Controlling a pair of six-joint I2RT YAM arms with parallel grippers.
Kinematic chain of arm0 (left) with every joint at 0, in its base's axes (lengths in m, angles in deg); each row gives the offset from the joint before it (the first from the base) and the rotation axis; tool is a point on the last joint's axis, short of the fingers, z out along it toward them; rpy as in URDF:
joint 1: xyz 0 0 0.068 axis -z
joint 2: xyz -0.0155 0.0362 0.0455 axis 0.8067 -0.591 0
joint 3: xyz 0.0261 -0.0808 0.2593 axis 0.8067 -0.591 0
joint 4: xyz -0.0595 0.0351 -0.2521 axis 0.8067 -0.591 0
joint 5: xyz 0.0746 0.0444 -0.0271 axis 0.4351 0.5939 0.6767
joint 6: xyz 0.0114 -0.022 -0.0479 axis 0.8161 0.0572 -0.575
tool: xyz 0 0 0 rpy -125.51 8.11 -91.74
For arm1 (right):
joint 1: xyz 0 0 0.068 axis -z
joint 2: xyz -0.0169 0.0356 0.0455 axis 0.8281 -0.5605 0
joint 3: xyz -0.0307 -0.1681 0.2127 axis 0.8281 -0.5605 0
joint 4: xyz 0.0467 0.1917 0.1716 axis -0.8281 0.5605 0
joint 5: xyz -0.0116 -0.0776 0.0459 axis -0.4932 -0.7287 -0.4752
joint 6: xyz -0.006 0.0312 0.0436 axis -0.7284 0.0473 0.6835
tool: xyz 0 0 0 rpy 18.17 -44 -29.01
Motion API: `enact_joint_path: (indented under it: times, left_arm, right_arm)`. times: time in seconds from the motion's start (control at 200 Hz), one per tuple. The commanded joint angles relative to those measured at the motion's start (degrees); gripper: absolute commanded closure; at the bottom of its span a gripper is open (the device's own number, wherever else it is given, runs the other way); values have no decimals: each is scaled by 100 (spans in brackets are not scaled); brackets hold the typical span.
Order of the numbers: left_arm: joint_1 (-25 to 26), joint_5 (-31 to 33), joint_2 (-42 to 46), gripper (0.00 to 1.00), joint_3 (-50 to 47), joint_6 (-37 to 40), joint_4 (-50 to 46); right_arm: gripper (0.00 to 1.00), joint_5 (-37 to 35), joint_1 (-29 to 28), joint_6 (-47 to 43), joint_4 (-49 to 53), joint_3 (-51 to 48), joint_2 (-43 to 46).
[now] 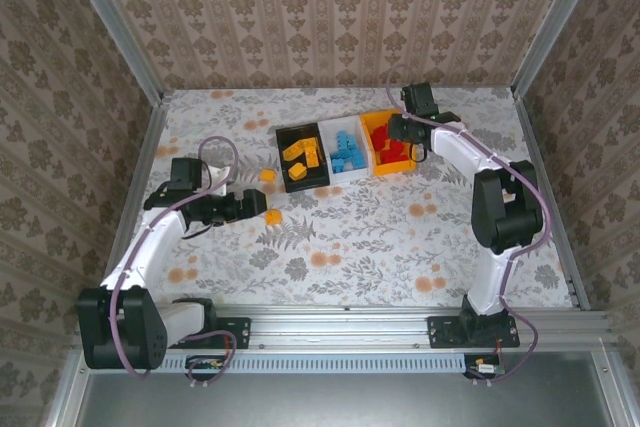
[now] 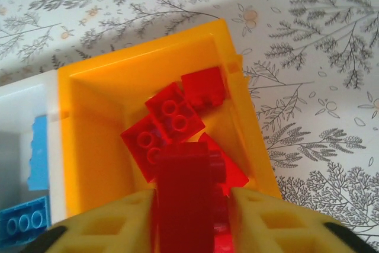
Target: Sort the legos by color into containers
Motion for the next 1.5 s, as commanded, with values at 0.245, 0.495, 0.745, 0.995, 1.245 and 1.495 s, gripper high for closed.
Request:
enact_joint_path:
  times: [0.245,0.495,0.745,0.995,1.245,1.495]
  left_arm:
    - [62,-126,-63,0,71,-28,-140]
    - [81,513,-373,0,167,75,-473]
    - [767,1377,-1078,0,590,216,-851]
    - [1292,2198,-2183,1,1110,-52,-945]
    - [1539,2427,-2929,7,1572,-291,-850]
    - [1622,2310,-3337,16,1755,-423,-741]
  right_arm:
    - [50,350,41,310,-90,174,94]
    - [49,937,-61,1044,-729,-1048,1047]
    - [48,1548,-234,1336,-1105,-2334,1940]
    - [48,1984,-286,1349,-1222,-3140,2529]
    - [48,2039,-276,1234,-1355,-3631,2672]
    - [48,2123,-276,1274,-1479,-3779,2610]
